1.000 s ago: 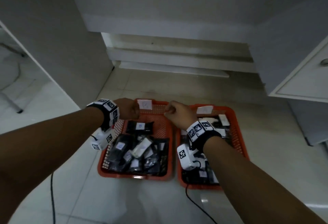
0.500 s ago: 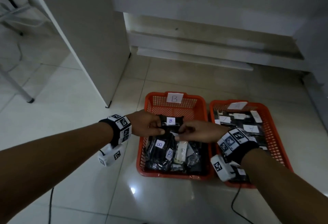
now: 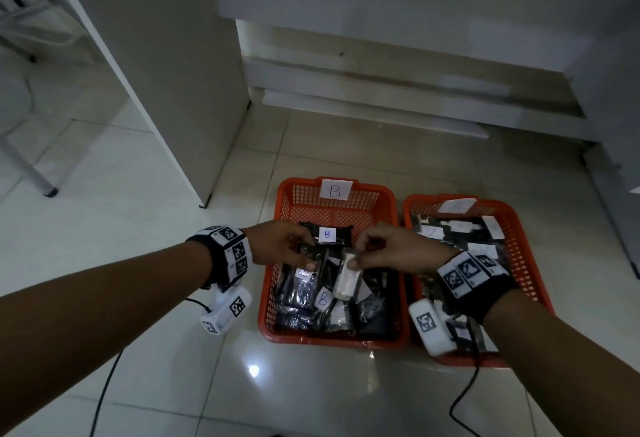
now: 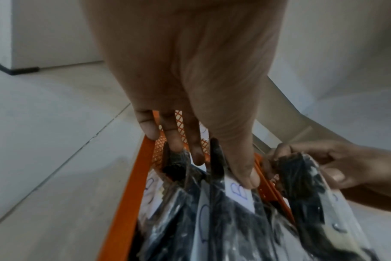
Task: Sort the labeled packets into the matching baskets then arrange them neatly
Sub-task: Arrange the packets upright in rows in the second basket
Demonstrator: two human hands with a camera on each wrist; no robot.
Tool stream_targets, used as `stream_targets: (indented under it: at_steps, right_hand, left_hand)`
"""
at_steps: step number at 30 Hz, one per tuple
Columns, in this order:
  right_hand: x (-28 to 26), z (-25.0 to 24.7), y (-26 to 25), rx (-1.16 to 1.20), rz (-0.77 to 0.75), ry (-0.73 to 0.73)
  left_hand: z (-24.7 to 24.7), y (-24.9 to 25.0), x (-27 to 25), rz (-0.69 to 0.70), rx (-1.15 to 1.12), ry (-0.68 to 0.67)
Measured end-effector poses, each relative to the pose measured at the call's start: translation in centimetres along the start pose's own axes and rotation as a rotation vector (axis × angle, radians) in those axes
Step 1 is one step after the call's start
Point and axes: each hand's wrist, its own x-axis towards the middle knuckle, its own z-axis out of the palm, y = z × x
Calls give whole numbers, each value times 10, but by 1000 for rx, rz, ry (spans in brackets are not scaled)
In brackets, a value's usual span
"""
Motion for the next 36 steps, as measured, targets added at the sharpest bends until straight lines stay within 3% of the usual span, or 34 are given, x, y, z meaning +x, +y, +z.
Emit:
stream_targets:
  at_steps: [3,9,15,18,23,26,29,32,34,36]
  right_hand:
    - [0,-16,2,125,-44,18]
    - [3,-39,12,324,-41,202]
    - [12,-27,33,303,-18,284]
    - [23,-16,32,304,-10,303]
    - [36,-5,8,430,-68,341]
    - [37,-8,-1,469,-68,407]
    - [28,-14,13,251,-60,419]
    - [15,-16,42,-186,-27,155]
    - [9,-10,55,-365,-4,-10]
    - [7,-4,61,-400,-45,-16]
  left_hand:
    - [-3,-1,1,4,-34,54]
    - [-9,11,-1,-28,-14,172]
    - [3,2,-6,-56,283,93]
    - [14,1,-3,64,444,176]
    - [10,57,14,16,18,163]
    - [0,72,26,47,57,203]
    - [-8,66,28,-25,174,234]
    - [-17,48,18,-88,267,228]
    - [-21,42,7,-91,272,153]
    - [-20,42,-4,-99,249,71]
